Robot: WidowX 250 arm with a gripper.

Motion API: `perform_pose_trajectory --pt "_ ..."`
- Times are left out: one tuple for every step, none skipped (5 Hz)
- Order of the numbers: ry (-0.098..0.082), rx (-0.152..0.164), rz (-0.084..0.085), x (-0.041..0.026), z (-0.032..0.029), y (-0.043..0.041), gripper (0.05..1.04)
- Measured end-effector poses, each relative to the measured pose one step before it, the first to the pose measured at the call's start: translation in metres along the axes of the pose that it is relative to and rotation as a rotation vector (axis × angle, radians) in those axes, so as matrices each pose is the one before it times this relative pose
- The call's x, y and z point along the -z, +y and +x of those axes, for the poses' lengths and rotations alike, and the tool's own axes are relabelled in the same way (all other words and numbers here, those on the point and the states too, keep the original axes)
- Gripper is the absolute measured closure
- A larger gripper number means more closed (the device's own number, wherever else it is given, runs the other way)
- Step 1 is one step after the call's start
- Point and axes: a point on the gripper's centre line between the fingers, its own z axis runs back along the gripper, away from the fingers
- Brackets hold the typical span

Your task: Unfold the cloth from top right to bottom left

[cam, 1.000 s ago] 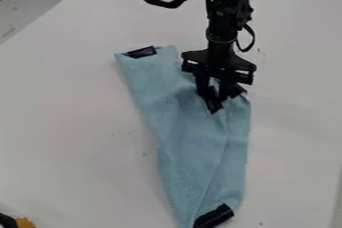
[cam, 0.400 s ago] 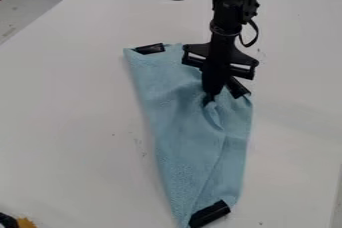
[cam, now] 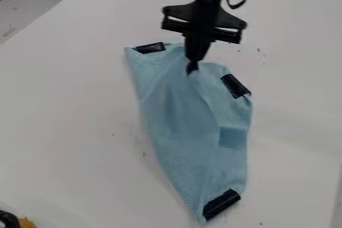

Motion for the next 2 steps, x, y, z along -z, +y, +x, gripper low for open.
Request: perform_pose_trajectory --pt "0.0207 -0.1334 0.0048 0.01275 -0.01818 0.06141 1.021" --pt "0.0249 -0.1089 -0.0019 0.01114 -0.02689 0.05736 1.021"
